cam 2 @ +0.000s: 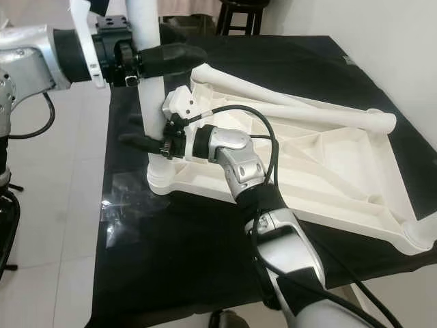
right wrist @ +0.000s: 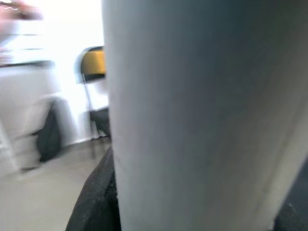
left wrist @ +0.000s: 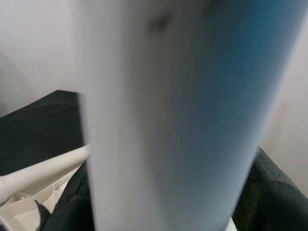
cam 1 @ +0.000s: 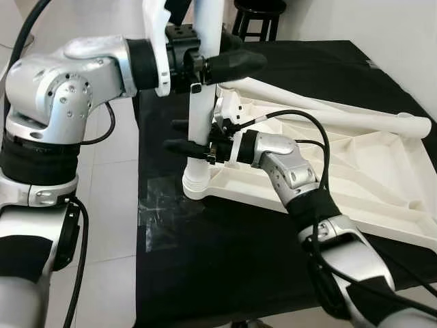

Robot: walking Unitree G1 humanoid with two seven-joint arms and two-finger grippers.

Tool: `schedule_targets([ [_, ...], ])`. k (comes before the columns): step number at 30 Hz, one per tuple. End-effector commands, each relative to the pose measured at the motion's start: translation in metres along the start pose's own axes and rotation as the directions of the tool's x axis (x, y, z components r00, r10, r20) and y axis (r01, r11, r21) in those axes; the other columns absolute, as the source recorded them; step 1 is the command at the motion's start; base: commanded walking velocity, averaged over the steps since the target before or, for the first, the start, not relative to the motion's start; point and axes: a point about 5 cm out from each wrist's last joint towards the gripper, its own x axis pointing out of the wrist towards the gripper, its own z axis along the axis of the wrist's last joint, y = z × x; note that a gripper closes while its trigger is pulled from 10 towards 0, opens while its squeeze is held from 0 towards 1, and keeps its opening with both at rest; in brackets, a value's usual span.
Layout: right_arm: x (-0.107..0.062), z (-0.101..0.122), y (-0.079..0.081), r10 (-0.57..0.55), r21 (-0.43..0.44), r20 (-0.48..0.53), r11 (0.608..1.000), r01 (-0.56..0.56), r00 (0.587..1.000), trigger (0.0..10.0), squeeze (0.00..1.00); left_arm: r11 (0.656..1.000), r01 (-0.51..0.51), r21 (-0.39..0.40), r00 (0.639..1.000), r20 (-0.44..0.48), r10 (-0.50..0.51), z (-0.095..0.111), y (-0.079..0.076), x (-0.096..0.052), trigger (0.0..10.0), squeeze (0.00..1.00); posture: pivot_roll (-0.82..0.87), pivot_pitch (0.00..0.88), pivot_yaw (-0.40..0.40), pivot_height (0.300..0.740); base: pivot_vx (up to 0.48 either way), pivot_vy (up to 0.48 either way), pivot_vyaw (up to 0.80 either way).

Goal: Building children table

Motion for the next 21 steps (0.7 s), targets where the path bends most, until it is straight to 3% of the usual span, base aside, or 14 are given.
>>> schedule_targets([
  [1, -0.021, -0.053, 0.026, -0.308, 0.025, -0.260, 0.945, 0.326, 0.915, 0.0, 0.00, 0.998, 0.061, -0.012, 0.998, 0.017, -0.061, 0.007, -0.009, 0.005, 10.0, 0.00, 0.29, 0.245, -0.121, 0.740, 0.000, 0.000, 0.00],
  [2, -0.029, -0.067, 0.054, -0.373, 0.067, -0.313, 0.909, 0.412, 0.873, 0.0, 0.00, 0.999, 0.048, -0.019, 0.999, 0.008, -0.047, 0.006, -0.007, 0.003, 10.0, 0.00, 0.26, 0.256, -0.098, 0.740, 0.000, 0.000, 0.00],
  [3, -0.029, -0.067, 0.054, -0.373, 0.067, -0.313, 0.909, 0.412, 0.873, 0.0, 0.00, 0.999, 0.048, -0.019, 0.999, 0.008, -0.047, 0.006, -0.007, 0.003, 10.0, 0.00, 0.26, 0.256, -0.098, 0.740, 0.000, 0.000, 0.00],
  [4, -0.031, -0.070, 0.063, -0.421, 0.072, -0.322, 0.883, 0.465, 0.848, 0.0, 0.00, 0.999, 0.042, -0.027, 0.999, -0.001, -0.042, 0.004, -0.005, 0.004, 10.0, 0.00, 0.28, 0.241, -0.093, 0.740, 0.000, 0.000, 0.00],
  [5, -0.029, -0.072, 0.066, -0.407, 0.075, -0.316, 0.890, 0.450, 0.857, 0.0, 0.00, 0.999, 0.042, -0.030, 0.999, -0.009, -0.042, 0.003, -0.005, 0.005, 10.0, 0.00, 0.28, 0.241, -0.093, 0.740, 0.000, 0.000, 0.00],
  [7, -0.029, -0.072, 0.066, -0.407, 0.075, -0.316, 0.890, 0.450, 0.857, 0.0, 0.00, 0.999, 0.042, -0.030, 0.999, -0.009, -0.042, 0.003, -0.005, 0.005, 10.0, 0.00, 0.28, 0.241, -0.093, 0.740, 0.000, 0.000, 0.00],
  [8, -0.024, -0.068, 0.053, -0.437, 0.055, -0.297, 0.880, 0.472, 0.849, 0.0, 0.00, 0.998, 0.056, -0.025, 0.998, -0.012, -0.056, 0.003, -0.007, 0.007, 10.0, 0.00, 0.26, 0.233, -0.099, 0.740, 0.000, 0.000, 0.00],
  [17, -0.021, -0.058, 0.032, -0.477, 0.020, -0.274, 0.865, 0.501, 0.835, 0.0, 0.00, 0.999, 0.049, -0.020, 0.999, -0.015, -0.049, -0.003, -0.008, 0.006, 10.0, 0.00, 0.25, 0.235, -0.098, 0.740, 0.000, 0.000, 0.00],
  [18, -0.022, -0.055, 0.032, -0.492, 0.009, -0.276, 0.858, 0.514, 0.826, 1.4, 0.00, 0.999, 0.049, -0.022, 0.999, -0.018, -0.049, -0.004, -0.008, 0.005, 10.0, 0.00, 0.25, 0.235, -0.098, 0.740, 0.000, 0.000, 0.00],
  [19, -0.023, -0.049, 0.029, -0.513, -0.013, -0.264, 0.849, 0.528, 0.817, 10.0, 0.00, 0.995, 0.092, -0.022, 0.996, -0.016, -0.093, -0.002, -0.014, 0.000, 10.0, 0.00, 0.25, 0.234, -0.098, 0.740, 0.000, 0.000, 0.00],
  [21, -0.023, -0.046, 0.027, -0.521, -0.016, -0.254, 0.845, 0.535, 0.815, 10.0, 0.00, 0.991, 0.130, -0.018, 0.991, -0.010, -0.130, 0.001, -0.018, -0.005, 10.0, 0.00, 0.25, 0.234, -0.098, 0.740, 0.000, 0.000, 0.00],
])
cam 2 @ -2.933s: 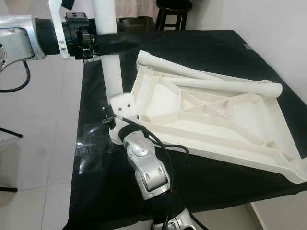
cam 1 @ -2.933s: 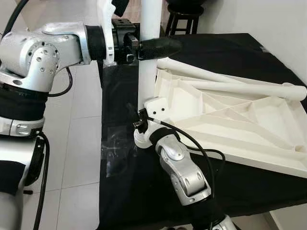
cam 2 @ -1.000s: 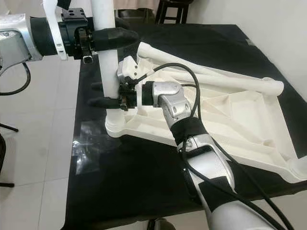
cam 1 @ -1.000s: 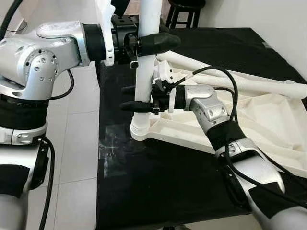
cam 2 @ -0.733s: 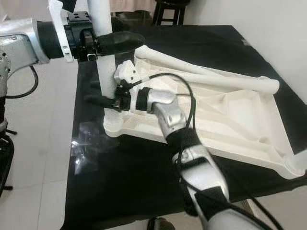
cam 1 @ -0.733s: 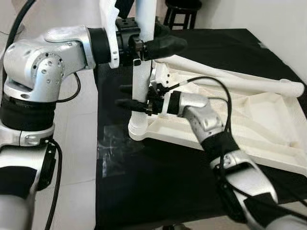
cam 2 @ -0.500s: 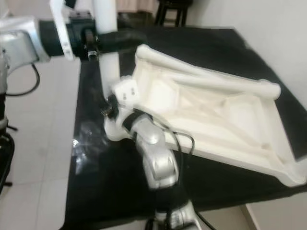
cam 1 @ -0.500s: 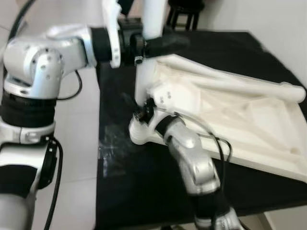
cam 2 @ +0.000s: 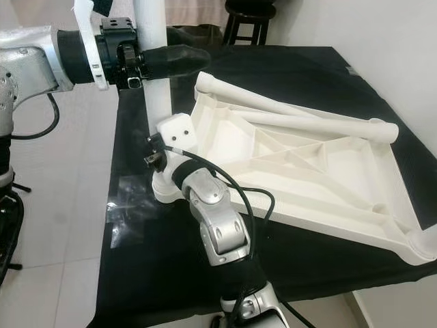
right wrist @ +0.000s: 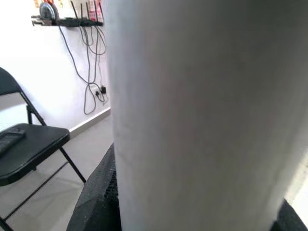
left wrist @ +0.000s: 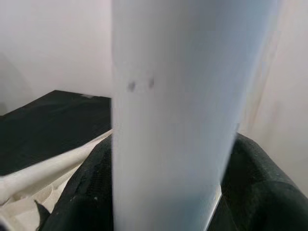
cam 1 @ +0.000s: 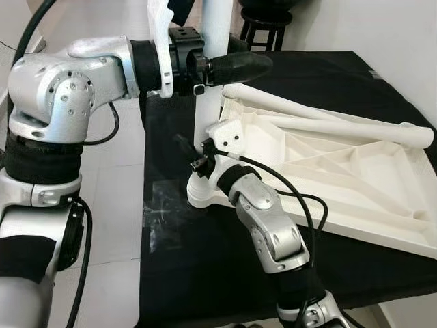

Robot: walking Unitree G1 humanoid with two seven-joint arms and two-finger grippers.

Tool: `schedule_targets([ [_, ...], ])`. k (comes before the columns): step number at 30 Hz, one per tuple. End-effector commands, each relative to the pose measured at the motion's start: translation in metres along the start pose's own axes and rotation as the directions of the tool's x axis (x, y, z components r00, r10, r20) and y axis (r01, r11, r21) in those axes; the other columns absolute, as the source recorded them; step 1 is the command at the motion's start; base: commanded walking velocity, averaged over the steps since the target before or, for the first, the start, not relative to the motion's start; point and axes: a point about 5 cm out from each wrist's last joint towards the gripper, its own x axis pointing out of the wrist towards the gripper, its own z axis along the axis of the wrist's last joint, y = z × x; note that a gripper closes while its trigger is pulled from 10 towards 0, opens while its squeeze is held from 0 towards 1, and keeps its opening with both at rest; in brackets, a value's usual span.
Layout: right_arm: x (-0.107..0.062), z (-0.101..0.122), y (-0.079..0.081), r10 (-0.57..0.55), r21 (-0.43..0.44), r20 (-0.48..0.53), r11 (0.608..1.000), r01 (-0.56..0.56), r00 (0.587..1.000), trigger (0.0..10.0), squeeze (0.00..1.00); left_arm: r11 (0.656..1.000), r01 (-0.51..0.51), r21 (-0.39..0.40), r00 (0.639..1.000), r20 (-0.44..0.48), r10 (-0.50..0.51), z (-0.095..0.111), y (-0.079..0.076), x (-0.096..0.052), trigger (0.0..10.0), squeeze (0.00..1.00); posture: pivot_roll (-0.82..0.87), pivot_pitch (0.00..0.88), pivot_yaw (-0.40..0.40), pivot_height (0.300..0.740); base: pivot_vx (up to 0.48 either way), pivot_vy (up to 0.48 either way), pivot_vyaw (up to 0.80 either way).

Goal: Building children table

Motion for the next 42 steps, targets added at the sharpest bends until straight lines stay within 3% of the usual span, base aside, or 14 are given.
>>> schedule_targets([
  [1, -0.005, -0.035, -0.010, -0.103, -0.001, -0.211, 0.995, 0.105, 0.972, 10.0, 0.91, 0.993, 0.114, 0.010, 0.994, 0.001, -0.114, 0.004, -0.015, -0.006, 10.0, 0.00, 0.25, 0.234, -0.098, 0.740, 0.000, 0.000, 0.00],
  [7, -0.004, -0.029, -0.019, -0.127, 0.006, -0.195, 0.991, 0.131, 0.973, 10.0, 1.00, 0.978, 0.189, 0.092, 0.982, -0.019, -0.188, 0.018, -0.036, -0.033, 10.0, 0.00, 0.25, 0.232, -0.103, 0.740, 0.000, 0.000, 0.00],
  [11, 0.006, -0.016, -0.026, -0.043, 0.053, -0.106, 0.997, 0.049, 0.993, 10.0, 1.00, 0.973, -0.015, 0.230, 0.996, -0.087, 0.035, 0.022, -0.035, -0.060, 10.0, 0.00, 0.26, 0.227, -0.113, 0.740, 0.000, 0.000, 0.00],
  [15, 0.011, -0.008, -0.025, 0.047, 0.063, -0.056, 0.997, -0.044, 0.997, 10.0, 0.98, 0.968, -0.055, 0.244, 0.992, -0.100, 0.082, 0.019, -0.040, -0.072, 10.0, 0.00, 0.27, 0.224, -0.119, 0.740, 0.000, 0.000, 0.00],
  [16, 0.014, -0.004, -0.027, 0.120, 0.056, -0.035, 0.991, -0.117, 0.992, 10.0, 0.11, 0.972, -0.037, 0.232, 0.992, -0.110, 0.064, 0.016, -0.050, -0.079, 10.0, 0.00, 0.27, 0.223, -0.126, 0.740, 0.000, 0.000, 0.00],
  [18, 0.016, -0.001, -0.028, 0.169, 0.050, -0.024, 0.985, -0.168, 0.985, 10.0, 0.11, 0.974, -0.022, 0.224, 0.991, -0.120, 0.050, 0.013, -0.056, -0.084, 10.0, 0.00, 0.27, 0.222, -0.129, 0.740, 0.000, 0.000, 0.00],
  [19, 0.019, 0.002, -0.034, 0.222, 0.021, -0.024, 0.975, -0.221, 0.975, 10.0, 0.00, 0.979, -0.001, 0.206, 0.991, -0.133, 0.029, 0.008, -0.065, -0.092, 10.0, 0.00, 0.28, 0.221, -0.135, 0.740, 0.000, 0.000, 0.00],
  [23, 0.023, 0.007, -0.047, 0.300, -0.006, -0.037, 0.954, -0.300, 0.953, 10.0, 0.00, 0.985, 0.017, 0.172, 0.991, -0.137, 0.007, -0.006, -0.078, -0.101, 10.0, 0.00, 0.29, 0.220, -0.143, 0.740, 0.000, 0.000, 0.00],
  [31, 0.027, 0.016, -0.054, 0.531, 0.009, -0.007, 0.847, -0.531, 0.847, 10.0, 0.00, 0.984, -0.155, 0.091, 0.985, -0.059, 0.161, -0.057, -0.105, -0.101, 10.0, 0.00, 0.32, 0.226, -0.164, 0.740, 0.000, 0.000, 0.00],
  [34, 0.027, 0.018, -0.052, 0.601, -0.024, -0.016, 0.798, -0.602, 0.799, 10.0, 0.00, 0.951, -0.301, 0.068, 0.952, -0.043, 0.304, -0.080, -0.111, -0.098, 10.0, 0.00, 0.33, 0.231, -0.167, 0.740, 0.000, 0.000, 0.00],
  [37, 0.031, 0.020, -0.050, 0.675, -0.048, -0.027, 0.736, -0.675, 0.738, 10.0, 0.00, 0.868, -0.497, 0.023, 0.862, -0.103, 0.496, -0.110, -0.117, -0.107, 10.0, 0.00, 0.34, 0.236, -0.169, 0.740, 0.000, 0.000, 0.00],
  [38, 0.031, 0.020, -0.050, 0.675, -0.048, -0.027, 0.736, -0.675, 0.738, 10.0, 0.00, 0.868, -0.497, 0.023, 0.862, -0.103, 0.496, -0.110, -0.117, -0.107, 10.0, 0.00, 0.34, 0.236, -0.169, 0.740, 0.000, 0.000, 0.00],
  [39, 0.034, 0.020, -0.051, 0.696, -0.039, -0.031, 0.717, -0.696, 0.718, 10.0, 0.00, 0.790, -0.609, 0.065, 0.763, -0.225, 0.606, -0.140, -0.117, -0.122, 10.0, 0.00, 0.35, 0.244, -0.171, 0.740, 0.000, 0.000, 0.00],
  [42, 0.035, 0.019, -0.051, 0.700, -0.033, -0.033, 0.712, -0.701, 0.713, 10.0, 0.00, 0.762, -0.640, 0.097, 0.719, -0.273, 0.639, -0.153, -0.119, -0.130, 10.0, 0.00, 0.35, 0.245, -0.171, 0.740, 0.000, 0.000, 0.00],
])
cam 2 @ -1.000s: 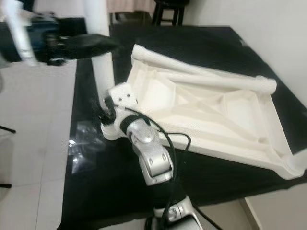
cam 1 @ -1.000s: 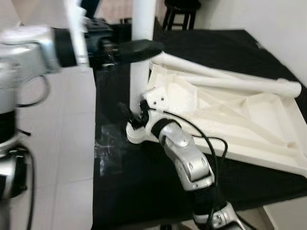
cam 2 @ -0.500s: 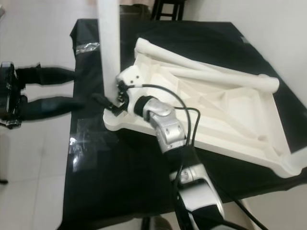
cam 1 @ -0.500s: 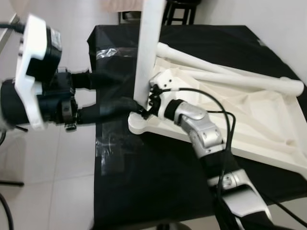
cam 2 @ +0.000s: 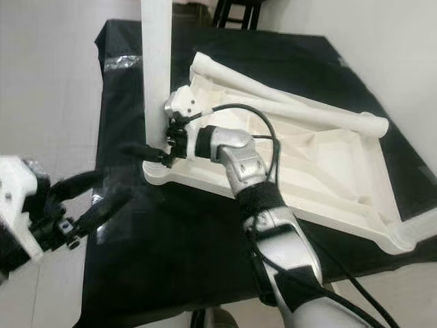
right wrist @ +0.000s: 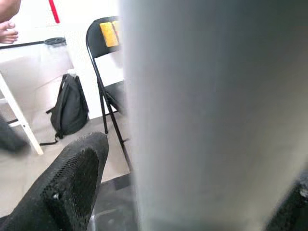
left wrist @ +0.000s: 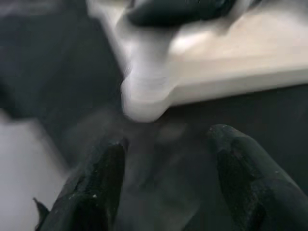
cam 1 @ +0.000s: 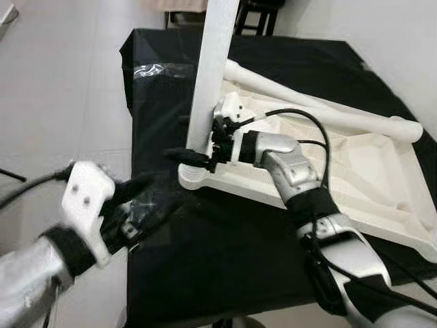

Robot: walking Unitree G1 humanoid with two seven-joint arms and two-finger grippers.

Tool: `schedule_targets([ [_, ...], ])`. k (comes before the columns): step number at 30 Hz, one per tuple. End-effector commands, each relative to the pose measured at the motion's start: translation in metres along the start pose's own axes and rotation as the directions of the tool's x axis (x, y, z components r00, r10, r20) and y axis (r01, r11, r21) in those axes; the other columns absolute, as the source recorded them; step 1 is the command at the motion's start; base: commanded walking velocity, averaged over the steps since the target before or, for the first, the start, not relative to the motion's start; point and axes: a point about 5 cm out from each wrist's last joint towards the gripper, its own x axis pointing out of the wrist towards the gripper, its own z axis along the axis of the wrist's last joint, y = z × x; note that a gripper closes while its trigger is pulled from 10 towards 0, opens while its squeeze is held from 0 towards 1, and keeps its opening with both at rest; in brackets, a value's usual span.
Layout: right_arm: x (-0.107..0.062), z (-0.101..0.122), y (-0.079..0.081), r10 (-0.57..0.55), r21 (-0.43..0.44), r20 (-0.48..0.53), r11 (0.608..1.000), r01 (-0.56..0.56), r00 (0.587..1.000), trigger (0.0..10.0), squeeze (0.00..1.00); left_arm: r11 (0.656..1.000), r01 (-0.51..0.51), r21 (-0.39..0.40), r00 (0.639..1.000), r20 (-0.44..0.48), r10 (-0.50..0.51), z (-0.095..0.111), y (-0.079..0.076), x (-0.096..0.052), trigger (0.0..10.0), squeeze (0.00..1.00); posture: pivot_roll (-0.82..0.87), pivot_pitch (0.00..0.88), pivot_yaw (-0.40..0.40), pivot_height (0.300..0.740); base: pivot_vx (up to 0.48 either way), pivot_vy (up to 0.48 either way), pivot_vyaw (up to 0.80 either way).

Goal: Building children table

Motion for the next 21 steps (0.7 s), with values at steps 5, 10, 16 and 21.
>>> schedule_targets([
  [5, 0.002, -0.007, 0.001, 0.052, 0.016, -0.011, 0.999, -0.051, 0.999, 10.0, 0.00, 0.979, -0.180, 0.090, 0.982, -0.034, 0.184, -0.022, 0.015, -0.011, 10.0, 0.00, 0.36, 0.245, -0.162, 0.740, 0.000, 0.000, 0.00],
  [10, -0.001, -0.016, -0.001, 0.046, 0.044, -0.023, 0.998, -0.045, 0.999, 1.8, 0.00, 0.947, -0.295, 0.130, 0.954, -0.013, 0.299, -0.032, 0.025, -0.021, 10.0, 0.00, 0.36, 0.239, -0.150, 0.740, 0.000, 0.000, 0.00],
  [16, -0.023, -0.040, -0.002, -0.007, 0.090, -0.042, 0.996, 0.011, 0.999, 0.0, 0.00, 0.929, -0.331, 0.168, 0.943, 0.030, 0.331, -0.038, 0.019, -0.024, 10.0, 0.00, 0.35, 0.249, -0.132, 0.740, 0.000, 0.000, 0.00],
  [21, -0.044, -0.061, 0.009, -0.155, 0.154, -0.015, 0.976, 0.156, 0.988, 0.0, 0.00, 0.928, -0.333, 0.170, 0.943, 0.040, 0.331, -0.043, 0.017, -0.029, 10.0, 0.00, 0.33, 0.266, -0.120, 0.740, 0.000, 0.000, 0.00],
])
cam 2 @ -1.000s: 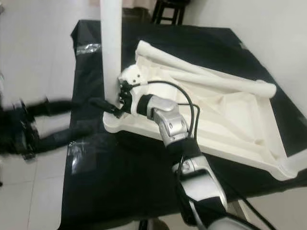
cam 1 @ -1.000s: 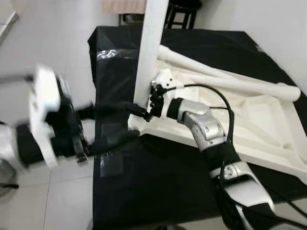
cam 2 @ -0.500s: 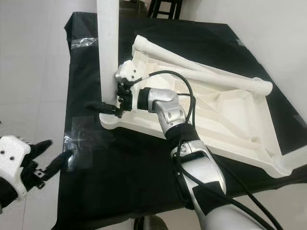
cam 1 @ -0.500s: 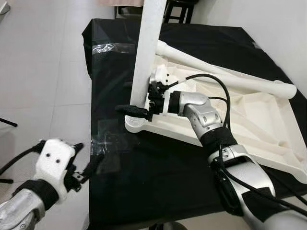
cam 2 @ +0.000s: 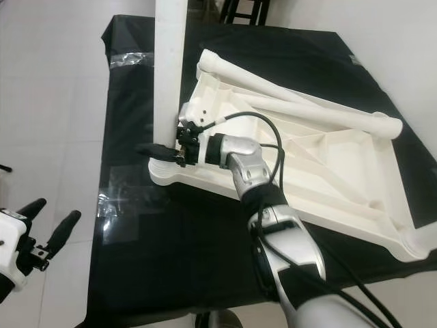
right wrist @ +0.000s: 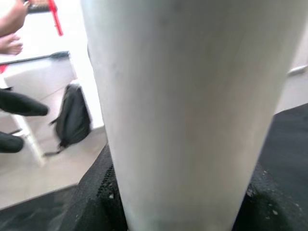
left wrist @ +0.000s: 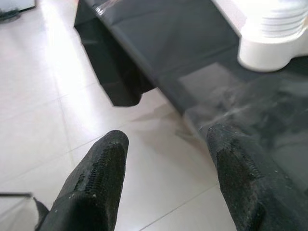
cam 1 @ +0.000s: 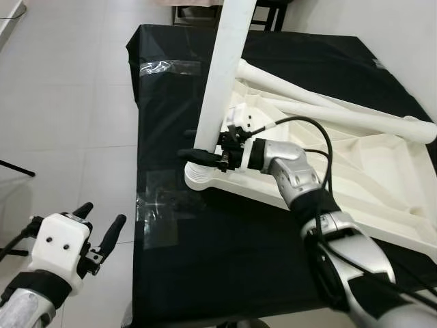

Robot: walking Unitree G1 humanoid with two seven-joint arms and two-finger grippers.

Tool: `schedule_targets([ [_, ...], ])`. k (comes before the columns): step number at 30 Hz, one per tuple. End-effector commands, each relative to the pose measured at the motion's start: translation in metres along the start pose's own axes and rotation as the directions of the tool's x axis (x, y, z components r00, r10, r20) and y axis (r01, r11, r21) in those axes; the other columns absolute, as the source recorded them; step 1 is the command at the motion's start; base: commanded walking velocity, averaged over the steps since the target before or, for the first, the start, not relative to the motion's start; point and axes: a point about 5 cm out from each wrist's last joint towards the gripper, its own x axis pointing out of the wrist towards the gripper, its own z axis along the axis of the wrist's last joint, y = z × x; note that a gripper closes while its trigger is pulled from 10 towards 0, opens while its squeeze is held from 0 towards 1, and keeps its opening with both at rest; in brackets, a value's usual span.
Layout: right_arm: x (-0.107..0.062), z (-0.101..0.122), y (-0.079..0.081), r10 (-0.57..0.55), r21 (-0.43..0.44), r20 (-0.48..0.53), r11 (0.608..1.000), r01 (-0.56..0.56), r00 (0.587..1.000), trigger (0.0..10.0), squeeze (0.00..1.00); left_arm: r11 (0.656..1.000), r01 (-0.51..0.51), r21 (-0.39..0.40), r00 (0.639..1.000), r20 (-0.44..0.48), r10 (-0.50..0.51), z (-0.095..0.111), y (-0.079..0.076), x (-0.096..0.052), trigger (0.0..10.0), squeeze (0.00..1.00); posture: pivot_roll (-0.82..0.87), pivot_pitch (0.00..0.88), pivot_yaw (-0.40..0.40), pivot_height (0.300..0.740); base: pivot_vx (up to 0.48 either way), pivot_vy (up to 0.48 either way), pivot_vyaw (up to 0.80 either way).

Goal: Building children table

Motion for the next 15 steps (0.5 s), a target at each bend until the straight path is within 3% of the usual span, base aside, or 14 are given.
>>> schedule_targets([
  [1, -0.017, -0.026, 0.002, -0.063, 0.101, -0.067, 0.992, 0.070, 0.996, 0.0, 0.00, 1.000, 0.001, 0.008, 1.000, -0.004, -0.001, -0.003, -0.001, -0.003, 10.0, 0.00, 0.33, 0.266, -0.120, 0.740, 0.000, 0.000, 0.00],
  [2, -0.024, -0.032, 0.012, -0.123, 0.120, -0.062, 0.984, 0.129, 0.991, 0.0, 0.00, 1.000, 0.004, 0.007, 1.000, 0.000, -0.004, -0.003, -0.001, -0.004, 10.0, 0.00, 0.31, 0.276, -0.118, 0.740, 0.000, 0.000, 0.00],
  [3, -0.032, -0.040, 0.028, -0.298, 0.156, -0.071, 0.939, 0.306, 0.952, 0.0, 0.00, 1.000, 0.011, 0.010, 1.000, 0.008, -0.011, -0.003, 0.000, -0.006, 10.0, 0.00, 0.31, 0.289, -0.117, 0.740, 0.000, 0.000, 0.00],
  [4, -0.032, -0.040, 0.028, -0.298, 0.156, -0.071, 0.939, 0.306, 0.952, 0.0, 0.00, 1.000, 0.011, 0.010, 1.000, 0.008, -0.011, -0.003, 0.000, -0.006, 10.0, 0.00, 0.31, 0.289, -0.117, 0.740, 0.000, 0.000, 0.00],
  [5, -0.038, -0.045, 0.032, -0.531, 0.111, -0.124, 0.832, 0.543, 0.838, 0.0, 0.00, 1.000, 0.017, 0.011, 1.000, 0.011, -0.017, -0.003, 0.000, -0.007, 10.0, 0.00, 0.31, 0.289, -0.117, 0.740, 0.000, 0.000, 0.00],
  [6, -0.043, -0.055, 0.060, -0.665, 0.105, -0.201, 0.716, 0.690, 0.720, 0.0, 0.00, 0.999, 0.029, 0.012, 0.999, 0.013, -0.030, -0.002, 0.000, -0.007, 10.0, 0.00, 0.28, 0.306, -0.101, 0.740, 0.000, 0.000, 0.00],
  [7, -0.043, -0.055, 0.060, -0.665, 0.105, -0.201, 0.716, 0.690, 0.720, 0.0, 0.00, 0.999, 0.029, 0.012, 0.999, 0.013, -0.030, -0.002, 0.000, -0.007, 10.0, 0.00, 0.28, 0.306, -0.101, 0.740, 0.000, 0.000, 0.00],
  [8, -0.046, -0.057, 0.085, -0.722, 0.087, -0.242, 0.649, 0.756, 0.648, 0.0, 0.00, 0.999, 0.046, 0.016, 0.999, 0.017, -0.046, -0.002, 0.000, -0.007, 10.0, 0.00, 0.27, 0.313, -0.091, 0.740, 0.000, 0.000, 0.00],
  [9, -0.046, -0.056, 0.100, -0.737, 0.083, -0.259, 0.627, 0.774, 0.625, 0.0, 0.00, 0.998, 0.057, 0.019, 0.998, 0.020, -0.057, -0.002, -0.001, -0.007, 10.0, 0.00, 0.27, 0.316, -0.087, 0.740, 0.000, 0.000, 0.00],
  [11, -0.045, -0.055, 0.104, -0.739, 0.090, -0.256, 0.624, 0.776, 0.623, 0.0, 0.00, 0.997, 0.073, 0.022, 0.997, 0.025, -0.073, -0.001, -0.001, -0.006, 10.0, 0.00, 0.26, 0.317, -0.075, 0.740, 0.000, 0.000, 0.00],
  [12, -0.046, -0.054, 0.094, -0.743, 0.073, -0.239, 0.628, 0.775, 0.625, 0.0, 0.00, 0.996, 0.093, 0.017, 0.995, 0.034, -0.093, 0.000, -0.003, -0.004, 10.0, 0.00, 0.26, 0.324, -0.077, 0.740, 0.000, 0.000, 0.00],
  [15, -0.047, -0.052, 0.091, -0.747, 0.062, -0.236, 0.626, 0.777, 0.621, 0.0, 0.00, 0.995, 0.099, 0.012, 0.994, 0.041, -0.100, 0.001, -0.003, -0.003, 10.0, 0.00, 0.26, 0.324, -0.082, 0.740, 0.000, 0.000, 0.00],
])
